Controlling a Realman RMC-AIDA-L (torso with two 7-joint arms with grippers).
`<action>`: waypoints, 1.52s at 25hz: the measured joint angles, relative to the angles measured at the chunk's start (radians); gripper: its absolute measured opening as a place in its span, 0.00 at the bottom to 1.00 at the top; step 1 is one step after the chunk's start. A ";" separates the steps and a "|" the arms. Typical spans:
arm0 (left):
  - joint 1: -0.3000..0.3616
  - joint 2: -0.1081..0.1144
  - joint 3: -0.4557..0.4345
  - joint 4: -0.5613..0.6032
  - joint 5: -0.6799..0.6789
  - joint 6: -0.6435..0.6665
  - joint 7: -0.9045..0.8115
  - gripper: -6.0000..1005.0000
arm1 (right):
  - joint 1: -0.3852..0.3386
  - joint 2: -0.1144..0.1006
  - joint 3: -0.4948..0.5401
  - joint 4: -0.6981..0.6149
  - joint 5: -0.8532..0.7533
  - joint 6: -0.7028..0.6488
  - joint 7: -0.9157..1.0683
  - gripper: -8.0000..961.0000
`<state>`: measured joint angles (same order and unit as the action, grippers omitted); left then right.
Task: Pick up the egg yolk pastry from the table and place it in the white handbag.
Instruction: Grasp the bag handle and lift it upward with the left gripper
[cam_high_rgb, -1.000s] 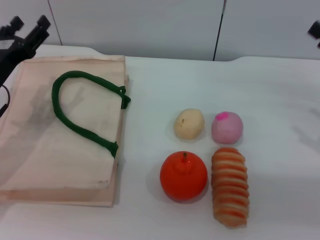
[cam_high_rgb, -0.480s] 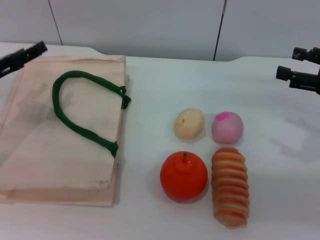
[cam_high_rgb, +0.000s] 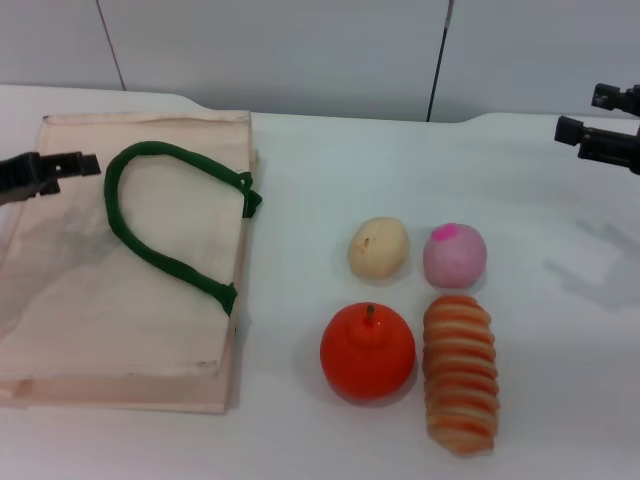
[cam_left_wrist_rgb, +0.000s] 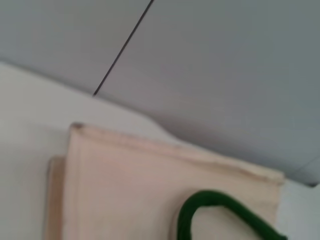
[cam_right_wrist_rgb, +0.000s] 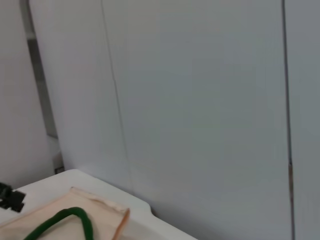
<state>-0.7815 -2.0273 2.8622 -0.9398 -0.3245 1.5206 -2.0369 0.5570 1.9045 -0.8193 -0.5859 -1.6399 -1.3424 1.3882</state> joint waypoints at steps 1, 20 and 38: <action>-0.008 0.001 0.000 -0.009 0.019 0.000 -0.011 0.81 | 0.000 0.001 0.001 0.001 -0.001 0.005 0.000 0.92; -0.099 0.004 0.000 0.060 0.183 -0.123 -0.040 0.77 | 0.009 0.022 0.005 0.008 -0.004 0.065 -0.006 0.92; -0.114 0.008 0.000 0.141 0.214 -0.221 -0.042 0.65 | 0.011 0.032 0.005 0.005 -0.005 0.071 -0.006 0.92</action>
<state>-0.8952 -2.0190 2.8624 -0.7992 -0.1103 1.2995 -2.0794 0.5684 1.9362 -0.8145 -0.5814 -1.6445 -1.2716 1.3820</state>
